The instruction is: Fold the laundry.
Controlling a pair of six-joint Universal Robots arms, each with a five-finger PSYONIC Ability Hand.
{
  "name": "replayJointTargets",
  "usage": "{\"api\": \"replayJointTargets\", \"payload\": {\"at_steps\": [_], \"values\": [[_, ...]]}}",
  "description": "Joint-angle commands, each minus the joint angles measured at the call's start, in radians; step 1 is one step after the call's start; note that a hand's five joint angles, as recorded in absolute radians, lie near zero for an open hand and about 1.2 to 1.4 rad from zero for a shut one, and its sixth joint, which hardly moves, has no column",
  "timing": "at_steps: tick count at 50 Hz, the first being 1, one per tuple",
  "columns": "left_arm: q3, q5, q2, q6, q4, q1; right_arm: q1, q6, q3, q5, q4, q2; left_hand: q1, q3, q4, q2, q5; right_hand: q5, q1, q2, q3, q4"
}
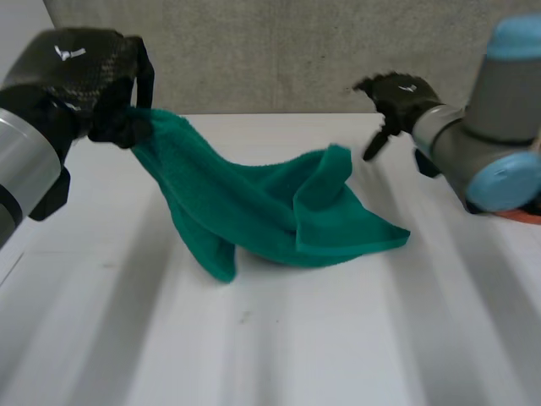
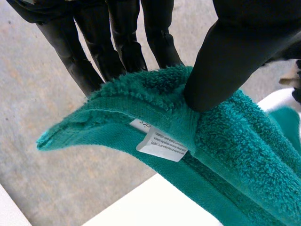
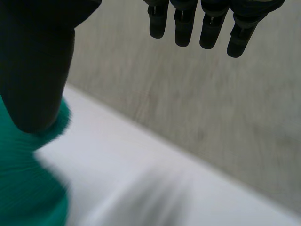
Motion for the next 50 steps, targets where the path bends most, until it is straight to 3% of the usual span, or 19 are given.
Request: {"api": "replayJointTargets", "payload": {"at_steps": [1,5,9,12,16,20,26,33,37,44,48,49,50], "values": [[0.1,-0.014,0.006,-0.026,-0.035,-0.037,-0.034,-0.128,0.343,-0.039,0.285,-0.212,0.236,0.21,0.202,0.201,0.26,-0.05,-0.05,-0.034,-0.035,-0.038],[0.155,-0.022,0.01,-0.055,-0.061,-0.068,-0.047,-0.142,0.559,-0.064,0.059,-0.239,0.236,0.21,0.202,0.201,0.26,-0.05,-0.05,-0.034,-0.035,-0.038],[0.209,-0.03,0.015,-0.072,-0.09,-0.095,-0.053,-0.11,0.651,-0.032,-0.147,-0.227,0.236,0.21,0.202,0.201,0.26,-0.05,-0.05,-0.034,-0.035,-0.038],[0.244,-0.034,0.016,-0.08,-0.114,-0.112,-0.048,-0.062,0.669,-0.019,-0.207,-0.191,0.236,0.21,0.202,0.201,0.26,-0.05,-0.05,-0.034,-0.035,-0.038],[0.281,-0.043,0.016,-0.103,-0.14,-0.132,-0.015,-0.016,0.651,-0.025,-0.198,-0.122,0.236,0.21,0.202,0.201,0.26,-0.038,-0.039,-0.023,-0.024,-0.026],[0.318,-0.062,0.021,-0.12,-0.143,-0.135,0.015,0.018,0.649,-0.034,-0.168,-0.095,0.236,0.21,0.202,0.201,0.26,0.143,0.143,0.159,0.158,0.155],[0.366,-0.091,0.012,-0.121,-0.143,-0.138,0.042,0.067,0.684,-0.054,-0.158,-0.121,0.236,0.21,0.202,0.201,0.26,0.2,0.199,0.215,0.214,0.212],[0.378,-0.1,-0.021,-0.109,-0.142,-0.125,0.065,0.077,0.798,-0.137,-0.146,-0.229,0.236,0.21,0.202,0.201,0.26,0.185,0.184,0.201,0.2,0.197],[0.378,-0.099,-0.022,-0.117,-0.14,-0.102,0.096,0.07,0.844,-0.186,-0.157,-0.241,0.236,0.21,0.202,0.201,0.26,0.305,0.304,0.321,0.32,0.317],[0.378,-0.099,-0.017,-0.121,-0.14,-0.094,0.14,0.09,0.853,-0.186,-0.157,-0.227,0.236,0.21,0.202,0.201,0.26,0.3,0.299,0.315,0.314,0.312],[0.372,-0.1,-0.014,-0.121,-0.14,-0.092,0.15,0.113,0.869,-0.186,-0.169,-0.241,0.236,0.21,0.202,0.201,0.26,0.818,0.817,0.833,0.832,0.83],[0.366,-0.1,-0.014,-0.124,-0.14,-0.089,0.144,0.116,0.867,-0.177,-0.174,-0.253,0.236,0.21,0.202,0.201,0.26,1.168,1.168,1.184,1.183,1.18],[0.364,-0.1,-0.014,-0.126,-0.142,-0.088,0.139,0.114,0.867,-0.171,-0.172,-0.259,0.236,0.21,0.202,0.201,0.26,1.172,1.171,1.188,1.187,1.184]]}}
